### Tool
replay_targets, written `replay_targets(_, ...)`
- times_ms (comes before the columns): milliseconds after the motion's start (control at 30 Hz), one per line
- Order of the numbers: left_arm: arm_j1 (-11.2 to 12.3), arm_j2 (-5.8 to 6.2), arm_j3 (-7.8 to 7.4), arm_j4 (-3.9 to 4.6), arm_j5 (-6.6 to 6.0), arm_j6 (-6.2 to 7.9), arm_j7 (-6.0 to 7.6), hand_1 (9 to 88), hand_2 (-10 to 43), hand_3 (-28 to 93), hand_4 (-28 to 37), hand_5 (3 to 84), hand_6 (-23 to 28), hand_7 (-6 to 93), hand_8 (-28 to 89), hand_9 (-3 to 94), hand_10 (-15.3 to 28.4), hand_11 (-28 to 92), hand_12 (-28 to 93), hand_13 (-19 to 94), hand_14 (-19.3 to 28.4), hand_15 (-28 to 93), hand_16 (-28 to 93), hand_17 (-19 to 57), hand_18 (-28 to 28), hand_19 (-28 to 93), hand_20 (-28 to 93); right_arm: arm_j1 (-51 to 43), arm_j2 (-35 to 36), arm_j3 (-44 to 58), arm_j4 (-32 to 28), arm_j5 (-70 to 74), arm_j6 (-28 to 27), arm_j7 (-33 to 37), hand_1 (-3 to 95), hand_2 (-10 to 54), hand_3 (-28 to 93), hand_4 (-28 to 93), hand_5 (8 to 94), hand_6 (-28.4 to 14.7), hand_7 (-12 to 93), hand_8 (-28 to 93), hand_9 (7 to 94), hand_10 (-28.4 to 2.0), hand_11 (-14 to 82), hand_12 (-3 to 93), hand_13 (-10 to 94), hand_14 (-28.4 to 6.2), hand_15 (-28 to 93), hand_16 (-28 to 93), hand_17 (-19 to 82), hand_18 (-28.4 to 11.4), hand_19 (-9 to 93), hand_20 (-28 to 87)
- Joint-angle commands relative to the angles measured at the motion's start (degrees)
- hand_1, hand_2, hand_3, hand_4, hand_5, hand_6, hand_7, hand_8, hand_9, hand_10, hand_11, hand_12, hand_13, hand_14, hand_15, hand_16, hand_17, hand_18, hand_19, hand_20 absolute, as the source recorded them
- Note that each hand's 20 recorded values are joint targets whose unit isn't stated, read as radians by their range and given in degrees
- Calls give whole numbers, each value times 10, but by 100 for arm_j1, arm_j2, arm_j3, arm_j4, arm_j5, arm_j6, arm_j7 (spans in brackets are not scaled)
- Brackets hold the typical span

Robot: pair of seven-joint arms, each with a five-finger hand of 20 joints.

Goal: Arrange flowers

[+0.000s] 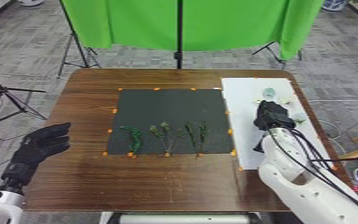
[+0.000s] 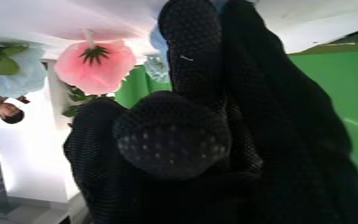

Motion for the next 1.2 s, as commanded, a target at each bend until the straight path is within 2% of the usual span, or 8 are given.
replay_targets(33, 152, -33, -103, 13, -63, 164, 37, 522, 1, 638, -93, 415, 27, 171, -87, 362, 110, 232, 115, 354, 147, 234, -2, 128, 134, 196, 248, -52, 90, 67, -275, -89, 654, -72, 675, -95, 480, -81, 810, -44, 184, 163, 937, -97, 139, 416, 937, 7, 613, 245, 722, -71, 932, 425)
replay_targets(233, 356, -86, -306, 3, -292, 446, 115, 494, -8, 636, -91, 423, 35, 164, -83, 374, 115, 232, 115, 360, 155, 243, -6, 127, 135, 198, 248, 487, 167, 80, -1030, 442, 1211, -350, 672, -95, 501, -84, 818, -48, 190, 164, 937, -98, 145, 415, 937, 8, 615, 244, 725, -73, 932, 429)
replay_targets(400, 534, -165, -441, 16, -553, 769, 244, 488, -6, 635, -95, 433, 39, 160, -80, 388, 117, 234, 116, 370, 158, 250, -10, 127, 135, 196, 247, 1526, -187, -590, -1155, 2038, 1536, -1418, 669, -95, 508, -86, 819, -48, 193, 161, 937, -96, 147, 417, 937, 8, 617, 246, 723, -74, 932, 437)
replay_targets(533, 466, -138, -316, 100, -755, 937, 354, 488, -2, 634, -98, 439, 40, 160, -78, 404, 120, 238, 116, 380, 160, 260, -10, 128, 135, 194, 246, 2439, -738, -1345, -810, 3113, 1299, -2157, 666, -95, 513, -90, 817, -47, 197, 160, 937, -96, 149, 420, 937, 9, 617, 248, 723, -74, 932, 441)
replay_targets(633, 312, -92, -118, 209, -873, 883, 410, 460, 26, 643, -101, 449, 42, 158, -77, 419, 126, 242, 116, 389, 167, 265, -13, 128, 135, 192, 246, 2848, -1166, -1757, -447, 3541, 928, -2555, 663, -95, 518, -96, 815, -44, 202, 159, 937, -95, 149, 421, 937, 9, 616, 251, 720, -74, 932, 447)
replay_targets(833, 23, -4, 239, 410, -843, 766, 467, 424, 43, 654, -119, 464, 46, 148, -74, 453, 136, 246, 118, 404, 179, 275, -16, 129, 139, 191, 244, 2959, -1903, -2307, 197, 4042, 492, -2960, 648, -95, 549, -123, 806, -35, 224, 141, 937, -86, 133, 432, 937, 5, 606, 268, 705, -82, 932, 478)
replay_targets(933, -38, 1, 293, 420, -595, 744, 420, 408, 51, 658, -123, 469, 49, 145, -72, 460, 139, 246, 119, 406, 182, 277, -17, 129, 141, 192, 243, 2930, -2149, -2554, 399, 4133, 281, -3060, 643, -95, 555, -127, 804, -33, 228, 138, 937, -85, 130, 433, 937, 4, 605, 271, 704, -85, 932, 484)
replay_targets(1200, -217, 99, 400, 502, -621, 667, 467, 388, 44, 664, -128, 472, 50, 140, -69, 463, 141, 244, 122, 408, 186, 277, -17, 129, 143, 192, 242, 2926, -2412, -3217, 766, 3968, 28, -3085, 636, -95, 565, -142, 782, -15, 259, 110, 932, -84, 100, 421, 937, 3, 596, 288, 687, -91, 932, 511)
